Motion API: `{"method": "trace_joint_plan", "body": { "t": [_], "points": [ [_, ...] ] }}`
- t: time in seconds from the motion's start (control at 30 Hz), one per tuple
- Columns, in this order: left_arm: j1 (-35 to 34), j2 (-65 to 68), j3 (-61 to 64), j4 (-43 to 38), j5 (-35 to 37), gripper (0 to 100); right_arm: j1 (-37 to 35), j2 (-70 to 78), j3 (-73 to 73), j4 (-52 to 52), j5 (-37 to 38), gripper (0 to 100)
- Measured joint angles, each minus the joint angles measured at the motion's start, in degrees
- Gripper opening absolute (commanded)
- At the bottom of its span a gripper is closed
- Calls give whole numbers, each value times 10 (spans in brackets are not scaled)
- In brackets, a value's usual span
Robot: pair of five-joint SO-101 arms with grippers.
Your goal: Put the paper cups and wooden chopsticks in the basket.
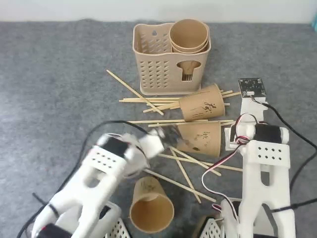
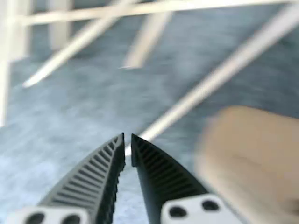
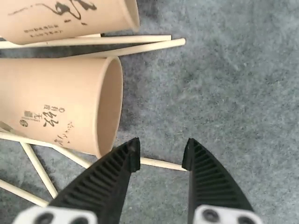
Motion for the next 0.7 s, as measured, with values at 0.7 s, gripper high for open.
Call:
{"method": "trace_joint_plan", "body": {
  "t": [0.7],
  "points": [
    [-49,0,-124,194,16,191,0,-6,0,0,0,169]
  ]
}}
